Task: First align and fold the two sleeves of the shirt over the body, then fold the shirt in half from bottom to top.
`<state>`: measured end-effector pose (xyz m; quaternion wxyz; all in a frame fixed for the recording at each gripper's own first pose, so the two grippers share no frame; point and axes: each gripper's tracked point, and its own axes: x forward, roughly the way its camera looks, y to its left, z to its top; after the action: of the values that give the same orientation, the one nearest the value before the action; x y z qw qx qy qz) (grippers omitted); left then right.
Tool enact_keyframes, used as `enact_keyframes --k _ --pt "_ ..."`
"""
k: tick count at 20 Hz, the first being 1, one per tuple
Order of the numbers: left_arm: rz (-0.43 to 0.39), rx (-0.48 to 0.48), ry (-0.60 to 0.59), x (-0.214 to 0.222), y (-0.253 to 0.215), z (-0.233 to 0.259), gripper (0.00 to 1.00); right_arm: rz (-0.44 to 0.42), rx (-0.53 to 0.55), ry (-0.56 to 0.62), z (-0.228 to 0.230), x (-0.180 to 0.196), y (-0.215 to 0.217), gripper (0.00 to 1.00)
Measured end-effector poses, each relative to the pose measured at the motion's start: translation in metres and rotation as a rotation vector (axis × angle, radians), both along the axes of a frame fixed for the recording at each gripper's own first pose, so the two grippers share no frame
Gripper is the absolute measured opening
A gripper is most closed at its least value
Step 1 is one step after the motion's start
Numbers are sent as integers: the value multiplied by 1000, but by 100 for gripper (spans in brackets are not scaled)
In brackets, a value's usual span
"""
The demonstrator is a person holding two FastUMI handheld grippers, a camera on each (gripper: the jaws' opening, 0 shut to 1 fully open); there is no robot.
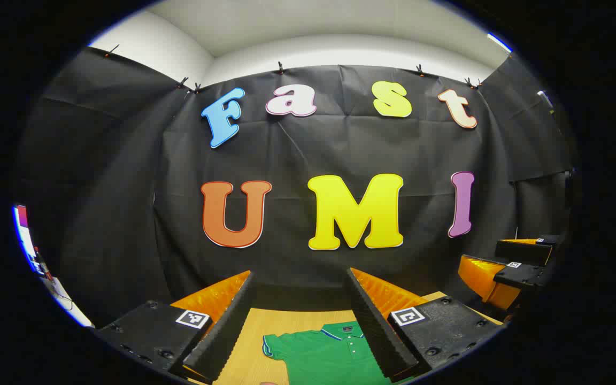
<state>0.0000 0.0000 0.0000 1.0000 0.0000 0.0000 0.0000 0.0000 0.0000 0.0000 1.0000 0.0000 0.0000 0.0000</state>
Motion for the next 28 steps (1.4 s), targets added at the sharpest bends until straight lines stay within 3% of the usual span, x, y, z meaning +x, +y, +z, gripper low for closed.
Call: enact_keyframes --k 11,13,20,28 --pt "-18 -3 -6 4 -15 5 100 9 -16 7 2 5 -14 93" --pt "-14 -4 -4 6 -16 5 100 16 -28 8 2 5 -15 97" --pt "-15 0 4 10 -18 2 100 1 -1 21 -1 12 -25 96" --pt "2 -12 58 22 -22 -21 100 12 -31 117 -41 41 -47 95"
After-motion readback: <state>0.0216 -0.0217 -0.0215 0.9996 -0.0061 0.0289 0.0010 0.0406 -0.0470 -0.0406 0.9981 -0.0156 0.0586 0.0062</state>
